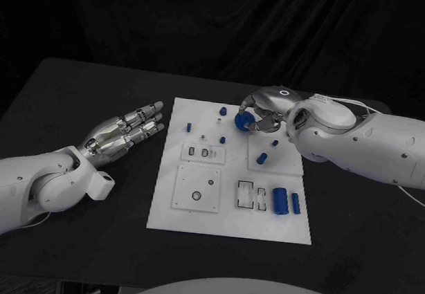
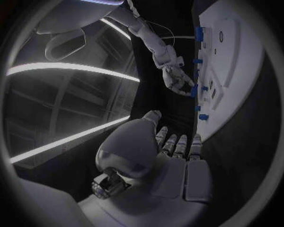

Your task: Assemble the parts on the task board

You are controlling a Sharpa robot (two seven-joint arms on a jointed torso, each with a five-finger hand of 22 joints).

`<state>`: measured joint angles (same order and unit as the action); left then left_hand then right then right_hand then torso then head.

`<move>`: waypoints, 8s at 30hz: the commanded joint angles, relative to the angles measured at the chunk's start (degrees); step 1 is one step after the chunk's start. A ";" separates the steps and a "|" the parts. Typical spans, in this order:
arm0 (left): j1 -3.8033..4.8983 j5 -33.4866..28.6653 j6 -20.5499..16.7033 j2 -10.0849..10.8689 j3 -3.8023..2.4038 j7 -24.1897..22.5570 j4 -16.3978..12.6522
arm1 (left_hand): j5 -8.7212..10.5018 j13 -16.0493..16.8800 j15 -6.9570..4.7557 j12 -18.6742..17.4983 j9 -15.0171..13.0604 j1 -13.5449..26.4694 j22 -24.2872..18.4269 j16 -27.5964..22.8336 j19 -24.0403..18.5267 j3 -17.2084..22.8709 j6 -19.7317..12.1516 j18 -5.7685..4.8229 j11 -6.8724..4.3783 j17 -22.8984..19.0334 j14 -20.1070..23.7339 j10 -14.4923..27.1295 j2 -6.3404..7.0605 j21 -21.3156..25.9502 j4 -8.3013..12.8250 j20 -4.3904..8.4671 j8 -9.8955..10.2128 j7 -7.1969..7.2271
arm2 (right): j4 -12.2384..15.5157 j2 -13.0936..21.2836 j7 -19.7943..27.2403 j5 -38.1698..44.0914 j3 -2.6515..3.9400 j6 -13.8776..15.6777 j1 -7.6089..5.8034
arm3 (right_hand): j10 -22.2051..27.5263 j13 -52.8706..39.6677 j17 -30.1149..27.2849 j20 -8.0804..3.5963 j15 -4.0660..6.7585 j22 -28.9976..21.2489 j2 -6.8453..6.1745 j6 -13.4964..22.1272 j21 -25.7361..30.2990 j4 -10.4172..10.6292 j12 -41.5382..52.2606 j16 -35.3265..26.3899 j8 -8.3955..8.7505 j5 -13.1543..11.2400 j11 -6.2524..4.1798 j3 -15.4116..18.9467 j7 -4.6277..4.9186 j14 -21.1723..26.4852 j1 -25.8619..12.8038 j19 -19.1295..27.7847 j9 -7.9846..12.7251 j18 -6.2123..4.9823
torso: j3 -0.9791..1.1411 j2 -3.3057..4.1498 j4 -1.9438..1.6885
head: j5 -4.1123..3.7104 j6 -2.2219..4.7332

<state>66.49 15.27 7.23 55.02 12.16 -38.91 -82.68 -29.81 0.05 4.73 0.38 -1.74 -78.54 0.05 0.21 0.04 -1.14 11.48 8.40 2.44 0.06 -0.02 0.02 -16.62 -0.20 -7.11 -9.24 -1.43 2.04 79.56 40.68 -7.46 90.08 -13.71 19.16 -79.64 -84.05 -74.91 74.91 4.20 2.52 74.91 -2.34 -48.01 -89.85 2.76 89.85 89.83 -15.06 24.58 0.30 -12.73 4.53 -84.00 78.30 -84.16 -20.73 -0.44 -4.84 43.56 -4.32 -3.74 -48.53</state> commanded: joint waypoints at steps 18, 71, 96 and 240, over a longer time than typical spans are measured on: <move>-0.04 -0.07 1.25 -0.95 -0.04 -11.80 0.46 | -0.32 -0.05 0.43 -0.38 0.05 0.50 -0.05 -0.21 -0.04 0.61 -0.57 0.28 0.44 -0.06 0.02 -0.02 0.19 0.20 0.21 -0.52 -0.15 -0.06 | -5.01 -7.23 1.64 0.67 0.36 -1.86 -0.15 | -5.95 -15.09 15.09 -0.42 0.24 15.09 0.05 1.23 -0.15 0.41 0.15 0.17 -3.59 -0.77 -0.17 -0.25 0.23 -6.00 -0.50 -5.84 -17.75 0.44 | 0.07 0.09 -0.15 | 0.00 0.07; -0.08 -0.07 1.35 -0.79 -0.04 -11.59 0.65 | -0.35 -0.05 0.61 -0.38 0.05 0.65 -0.05 -0.21 -0.04 0.96 -0.63 0.26 0.49 -0.06 0.02 -0.02 0.19 0.20 0.46 -0.69 -0.15 -0.13 | -5.23 -3.62 -2.54 0.67 0.57 -3.57 0.20 | -5.95 -15.09 15.09 0.34 -0.70 15.09 -1.20 4.43 -0.15 5.37 0.15 0.17 7.53 -11.04 1.00 1.71 1.66 -6.00 -5.02 -5.84 -5.94 0.44 | 0.18 0.07 0.18 | 0.48 -0.27; -0.11 -0.07 1.40 -0.79 -0.04 -11.41 0.70 | -0.35 -0.05 0.61 -0.38 0.05 0.65 -0.05 -0.21 -0.04 0.96 -0.63 0.26 0.49 -0.06 0.02 -0.02 0.19 0.20 0.46 -0.69 -0.15 -0.14 | -7.15 -5.79 -2.81 0.67 0.57 -5.59 1.07 | -5.95 -15.09 15.09 1.11 -1.36 15.09 -0.66 4.39 -0.15 6.29 0.15 0.17 10.09 -14.49 1.61 3.22 2.15 -6.00 -6.20 -5.84 -2.42 0.44 | 0.13 0.11 0.02 | 0.38 -0.44; -0.62 -0.07 1.13 -0.82 -0.04 -11.11 -0.01 | -0.52 -0.05 0.94 -0.38 0.00 1.20 -0.05 -0.21 -0.04 2.24 -0.42 0.25 0.60 -0.06 0.02 -0.02 0.22 0.20 1.18 -1.02 -0.23 -0.33 | 10.25 22.23 4.52 -5.77 -0.45 -1.57 -3.30 | -5.95 -15.09 15.09 -1.20 1.09 15.09 -0.81 3.81 -0.15 7.29 0.15 0.17 11.56 -17.92 -1.25 2.09 -1.09 -6.00 -3.58 -5.84 6.81 0.44 | 0.14 -1.26 0.58 | 0.39 0.38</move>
<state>65.93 15.28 8.43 54.29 12.17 -38.93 -82.47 -30.05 0.06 5.12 0.38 -1.73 -77.84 0.07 0.21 -0.17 0.68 11.28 8.40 2.78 0.05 -0.02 0.10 -16.40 -0.20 -5.92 -9.84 -1.43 1.83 89.63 62.64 -3.97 85.25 -14.11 18.62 -83.38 -83.83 -74.94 74.91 3.36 3.18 74.91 -2.83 -44.48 -89.85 9.74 89.85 89.83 -3.71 6.94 -0.53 -10.67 3.52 -83.95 74.59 -84.15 -14.08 -0.45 -4.66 42.71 -3.77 -3.39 -47.88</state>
